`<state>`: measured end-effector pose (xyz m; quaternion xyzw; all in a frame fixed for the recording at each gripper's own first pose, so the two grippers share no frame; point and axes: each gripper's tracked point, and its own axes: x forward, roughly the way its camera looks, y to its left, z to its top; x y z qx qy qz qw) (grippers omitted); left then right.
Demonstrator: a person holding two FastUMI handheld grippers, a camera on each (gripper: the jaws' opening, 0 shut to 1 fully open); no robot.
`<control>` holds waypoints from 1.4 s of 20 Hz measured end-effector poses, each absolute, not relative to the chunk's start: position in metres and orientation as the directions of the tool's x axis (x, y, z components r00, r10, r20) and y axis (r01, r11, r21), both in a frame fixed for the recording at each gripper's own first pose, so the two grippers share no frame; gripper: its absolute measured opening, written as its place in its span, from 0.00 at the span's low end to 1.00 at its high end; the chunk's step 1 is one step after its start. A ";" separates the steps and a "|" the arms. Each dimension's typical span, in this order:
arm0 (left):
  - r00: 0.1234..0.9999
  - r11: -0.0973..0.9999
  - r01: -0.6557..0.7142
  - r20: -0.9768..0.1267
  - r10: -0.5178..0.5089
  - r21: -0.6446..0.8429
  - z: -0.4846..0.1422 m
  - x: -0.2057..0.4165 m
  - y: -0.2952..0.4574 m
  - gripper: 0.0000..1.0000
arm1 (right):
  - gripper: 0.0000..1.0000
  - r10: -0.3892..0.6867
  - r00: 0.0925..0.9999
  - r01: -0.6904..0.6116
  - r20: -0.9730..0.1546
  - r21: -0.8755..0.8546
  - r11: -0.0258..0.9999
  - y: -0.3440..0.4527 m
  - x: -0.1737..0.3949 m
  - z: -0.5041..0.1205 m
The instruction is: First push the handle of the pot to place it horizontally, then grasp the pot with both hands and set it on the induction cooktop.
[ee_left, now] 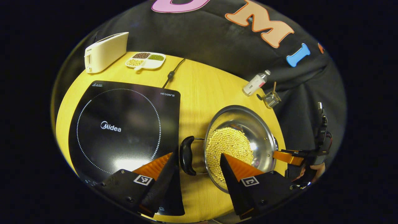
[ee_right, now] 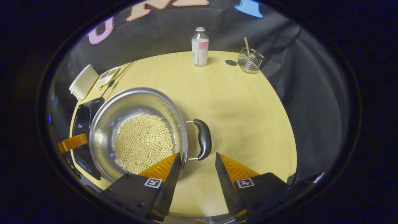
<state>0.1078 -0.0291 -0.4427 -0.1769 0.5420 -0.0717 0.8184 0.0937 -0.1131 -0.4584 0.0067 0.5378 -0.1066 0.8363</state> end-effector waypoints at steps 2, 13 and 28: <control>0.399 0.929 -0.073 -0.865 -0.306 -0.363 -0.445 0.114 -0.034 0.88 | 0.72 -0.158 0.389 0.174 -0.908 -0.096 0.980 -0.115 0.099 -0.466; 0.259 0.968 -0.070 -0.942 -0.215 -0.240 -0.490 0.117 -0.059 0.82 | 0.71 -0.129 0.351 0.180 -0.927 -0.068 0.981 -0.118 0.114 -0.493; 0.312 0.981 -0.069 -0.938 -0.151 -0.181 -0.476 0.113 -0.046 0.59 | 0.47 -0.046 0.379 0.185 -0.924 0.027 0.982 -0.120 0.114 -0.493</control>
